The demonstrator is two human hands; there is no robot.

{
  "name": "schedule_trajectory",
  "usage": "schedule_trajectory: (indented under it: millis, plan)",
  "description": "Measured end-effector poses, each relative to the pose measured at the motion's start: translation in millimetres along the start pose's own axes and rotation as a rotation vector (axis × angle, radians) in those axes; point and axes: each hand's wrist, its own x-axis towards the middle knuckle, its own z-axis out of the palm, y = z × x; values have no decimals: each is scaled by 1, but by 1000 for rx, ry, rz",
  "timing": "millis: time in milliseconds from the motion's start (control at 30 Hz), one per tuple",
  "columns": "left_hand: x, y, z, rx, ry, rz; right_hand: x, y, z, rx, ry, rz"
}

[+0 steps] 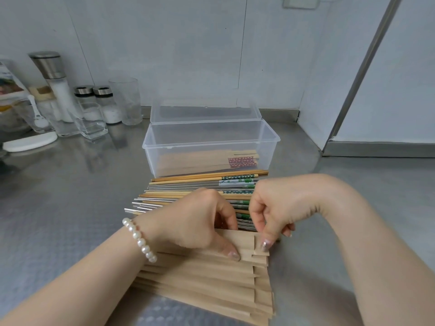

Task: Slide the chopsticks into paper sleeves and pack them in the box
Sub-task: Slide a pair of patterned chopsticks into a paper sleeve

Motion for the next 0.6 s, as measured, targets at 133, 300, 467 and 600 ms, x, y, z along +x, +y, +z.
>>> schedule_trajectory:
  millis: [133,300,467,600]
  plan:
    - [0,-5,-5,-88,62,-7,3,4,-1,38,67,-68]
    - [-1,-9,-11,-12,262,-8,13,8,-4,200,268,-157]
    - [3,-15,-9,203,500,97,17,11,-6,403,377,-181]
    - [3,-18,-8,220,541,61,16,15,-6,476,358,-205]
